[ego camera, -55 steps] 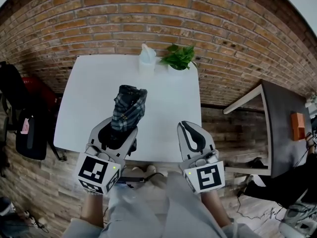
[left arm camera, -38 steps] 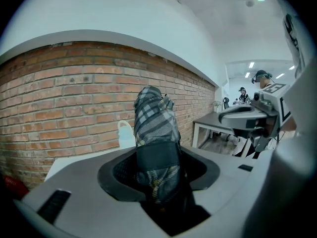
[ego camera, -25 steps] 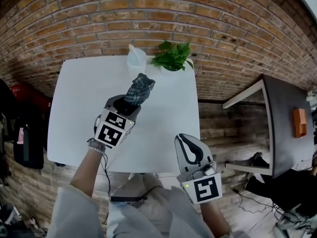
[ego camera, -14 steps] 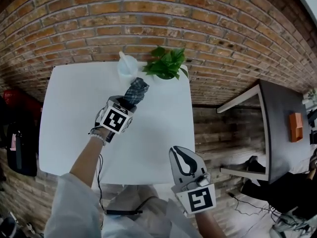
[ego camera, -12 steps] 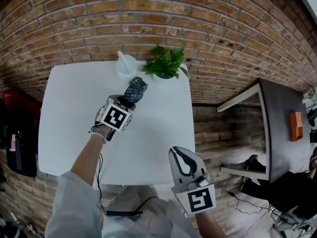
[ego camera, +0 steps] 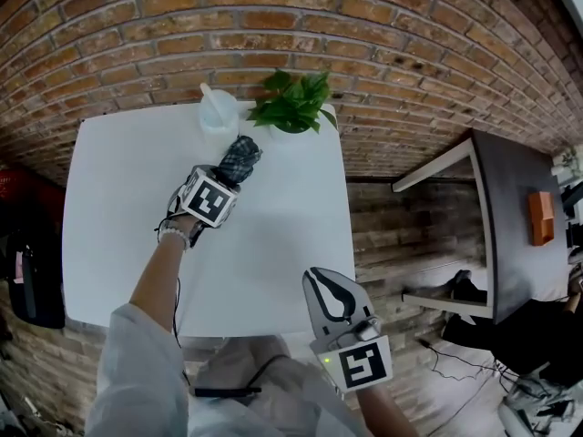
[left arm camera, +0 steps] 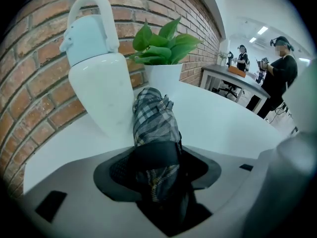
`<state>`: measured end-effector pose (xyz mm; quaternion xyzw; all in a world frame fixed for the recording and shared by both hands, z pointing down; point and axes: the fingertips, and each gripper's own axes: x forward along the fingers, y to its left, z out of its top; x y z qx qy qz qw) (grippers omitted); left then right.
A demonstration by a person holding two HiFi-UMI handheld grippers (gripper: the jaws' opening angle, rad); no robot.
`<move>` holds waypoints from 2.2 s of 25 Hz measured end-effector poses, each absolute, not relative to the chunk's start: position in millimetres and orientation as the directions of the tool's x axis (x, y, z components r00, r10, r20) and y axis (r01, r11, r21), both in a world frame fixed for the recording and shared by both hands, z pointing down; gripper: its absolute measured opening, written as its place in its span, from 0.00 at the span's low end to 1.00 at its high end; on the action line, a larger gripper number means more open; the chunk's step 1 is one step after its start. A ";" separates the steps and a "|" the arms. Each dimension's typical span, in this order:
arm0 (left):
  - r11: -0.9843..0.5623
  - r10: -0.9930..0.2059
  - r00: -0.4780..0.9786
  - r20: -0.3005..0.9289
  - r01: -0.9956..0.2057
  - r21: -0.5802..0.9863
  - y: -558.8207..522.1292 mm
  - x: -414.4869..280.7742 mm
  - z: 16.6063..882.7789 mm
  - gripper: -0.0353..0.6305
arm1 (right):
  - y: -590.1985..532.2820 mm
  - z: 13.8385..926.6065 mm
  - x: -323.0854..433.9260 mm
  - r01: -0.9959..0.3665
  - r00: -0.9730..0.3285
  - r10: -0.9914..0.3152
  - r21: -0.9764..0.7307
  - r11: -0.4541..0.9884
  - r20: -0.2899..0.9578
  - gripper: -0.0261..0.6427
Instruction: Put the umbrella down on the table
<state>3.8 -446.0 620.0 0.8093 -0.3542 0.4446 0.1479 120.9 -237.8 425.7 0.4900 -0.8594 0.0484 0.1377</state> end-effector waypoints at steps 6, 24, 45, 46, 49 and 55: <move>-0.690 -0.520 0.357 0.776 -0.711 -0.136 -438.7 0.5 601.6 0.48 | -235.3 418.9 117.5 -0.863 -0.476 -0.837 0.042 0.504 0.270 0.12; -0.538 -0.803 0.437 0.405 -0.824 -0.177 -327.7 -50.6 407.3 0.13 | -221.9 347.1 84.9 -0.850 -0.498 -0.853 0.108 0.516 0.158 0.12; -0.497 -0.856 0.466 0.222 -0.861 -0.107 -209.0 -72.6 319.6 0.10 | -202.8 317.2 54.4 -0.827 -0.532 -0.839 0.142 0.544 0.115 0.12; -0.498 -0.855 0.467 0.226 -0.861 -0.106 -208.1 -73.8 320.5 0.10 | -203.1 316.7 52.9 -0.826 -0.534 -0.838 0.142 0.546 0.113 0.12; -0.505 -0.849 0.468 0.243 -0.856 -0.114 -205.7 -76.7 326.0 0.10 | -203.4 315.0 49.6 -0.824 -0.537 -0.837 0.143 0.548 0.106 0.12; -0.510 -0.851 0.481 0.212 -0.853 -0.112 -203.1 -71.8 315.8 0.10 | -199.4 322.3 47.1 -0.812 -0.542 -0.827 0.160 0.562 0.152 0.12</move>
